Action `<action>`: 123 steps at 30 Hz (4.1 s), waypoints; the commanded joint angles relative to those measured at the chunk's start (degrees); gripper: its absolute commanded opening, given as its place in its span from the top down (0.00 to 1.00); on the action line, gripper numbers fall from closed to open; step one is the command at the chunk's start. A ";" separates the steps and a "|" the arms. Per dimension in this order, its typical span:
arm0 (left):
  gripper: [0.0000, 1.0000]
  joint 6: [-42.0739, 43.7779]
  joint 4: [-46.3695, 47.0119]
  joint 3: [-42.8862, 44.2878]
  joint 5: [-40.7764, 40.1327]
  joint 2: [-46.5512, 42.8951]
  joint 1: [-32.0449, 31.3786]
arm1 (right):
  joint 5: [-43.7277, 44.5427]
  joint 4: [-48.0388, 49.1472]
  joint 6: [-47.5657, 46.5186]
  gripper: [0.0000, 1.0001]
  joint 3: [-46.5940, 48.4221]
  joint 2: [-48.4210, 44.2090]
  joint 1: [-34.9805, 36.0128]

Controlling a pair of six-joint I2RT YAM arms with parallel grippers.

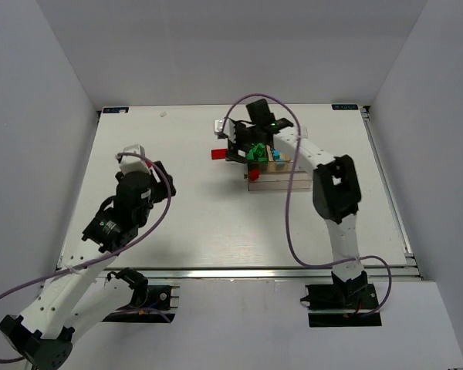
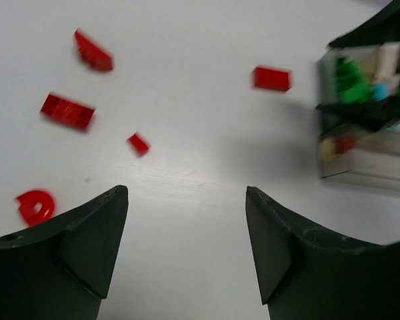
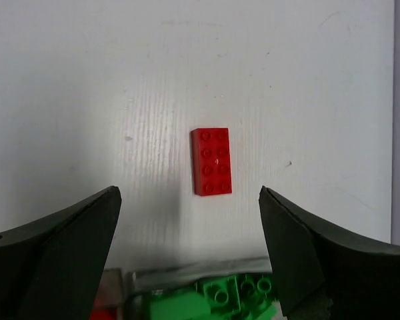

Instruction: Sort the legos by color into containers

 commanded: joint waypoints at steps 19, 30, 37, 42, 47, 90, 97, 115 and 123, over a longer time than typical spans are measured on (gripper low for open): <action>0.19 -1.37 -5.05 -5.43 -11.03 -5.75 -0.15 | 13.60 5.64 6.74 0.12 20.91 23.24 4.57; 0.18 -1.81 -4.96 -5.69 -10.86 -5.92 -0.15 | 11.40 0.03 7.97 0.70 21.71 24.91 3.86; 0.18 -2.07 -4.96 -5.87 -11.38 -5.92 -0.15 | 0.53 -9.38 6.21 0.90 18.72 19.31 4.04; 0.16 -2.95 -5.49 -5.96 -11.91 -4.00 0.37 | -9.24 -7.47 12.52 1.00 8.27 7.88 5.27; 0.16 -3.48 -6.63 -5.34 -12.09 -1.36 0.37 | -11.28 1.50 21.93 1.00 -2.45 -6.80 4.65; 0.76 -3.92 -6.81 -5.61 -6.99 9.88 2.47 | 7.28 5.63 10.24 0.40 -33.74 -30.51 -12.22; 0.85 -4.53 -3.56 -3.68 3.27 22.43 12.57 | 9.82 27.95 44.85 0.36 -51.47 -54.16 -13.19; 0.12 -20.88 -1.36 15.02 12.70 55.32 31.74 | -6.35 19.70 48.13 0.11 -58.98 -69.04 -15.39; 0.23 -22.90 -3.73 19.70 9.88 61.40 35.08 | -6.18 19.44 47.52 0.11 -59.16 -69.04 -16.44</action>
